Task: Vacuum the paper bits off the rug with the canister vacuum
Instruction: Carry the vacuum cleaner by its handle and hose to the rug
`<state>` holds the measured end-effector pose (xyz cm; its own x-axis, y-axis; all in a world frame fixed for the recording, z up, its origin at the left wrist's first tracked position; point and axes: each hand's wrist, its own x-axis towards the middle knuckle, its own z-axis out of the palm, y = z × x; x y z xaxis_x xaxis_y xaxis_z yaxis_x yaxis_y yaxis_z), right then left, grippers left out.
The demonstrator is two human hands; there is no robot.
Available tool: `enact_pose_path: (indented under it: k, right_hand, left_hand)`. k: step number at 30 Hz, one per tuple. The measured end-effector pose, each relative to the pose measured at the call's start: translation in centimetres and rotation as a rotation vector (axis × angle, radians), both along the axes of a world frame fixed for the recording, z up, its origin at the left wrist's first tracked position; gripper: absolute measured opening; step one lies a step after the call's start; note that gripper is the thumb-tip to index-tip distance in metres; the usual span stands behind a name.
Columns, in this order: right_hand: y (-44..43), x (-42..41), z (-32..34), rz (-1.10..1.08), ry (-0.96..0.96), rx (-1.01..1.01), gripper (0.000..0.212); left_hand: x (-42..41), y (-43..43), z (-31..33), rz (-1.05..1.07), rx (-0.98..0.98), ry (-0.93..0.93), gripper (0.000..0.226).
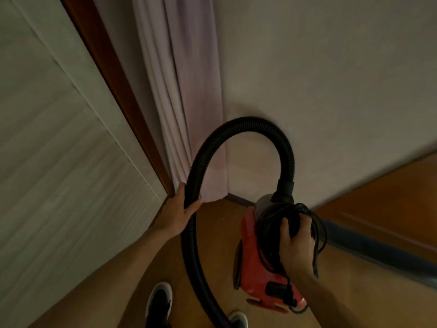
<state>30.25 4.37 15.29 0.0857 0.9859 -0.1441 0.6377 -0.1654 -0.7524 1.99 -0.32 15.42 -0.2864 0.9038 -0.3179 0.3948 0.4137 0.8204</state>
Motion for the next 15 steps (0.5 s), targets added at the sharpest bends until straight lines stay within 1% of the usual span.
enact_pose_path:
  k: [6, 10, 15]
  right_hand:
    - [-1.1, -0.3, 6.5, 0.018, 0.017, 0.021, 0.03]
    - [-2.1, -0.8, 10.0, -0.004, 0.028, 0.039, 0.03]
    - [-4.7, -1.4, 15.5, -0.033, 0.04, 0.068, 0.03]
  left_hand:
    - [0.2, -1.3, 5.4, -0.008, 0.056, 0.031, 0.033]
    - [-0.9, -1.9, 9.9, -0.028, 0.089, 0.098, 0.036]
    - [-2.1, -2.6, 15.2, -0.083, 0.175, 0.114, 0.037]
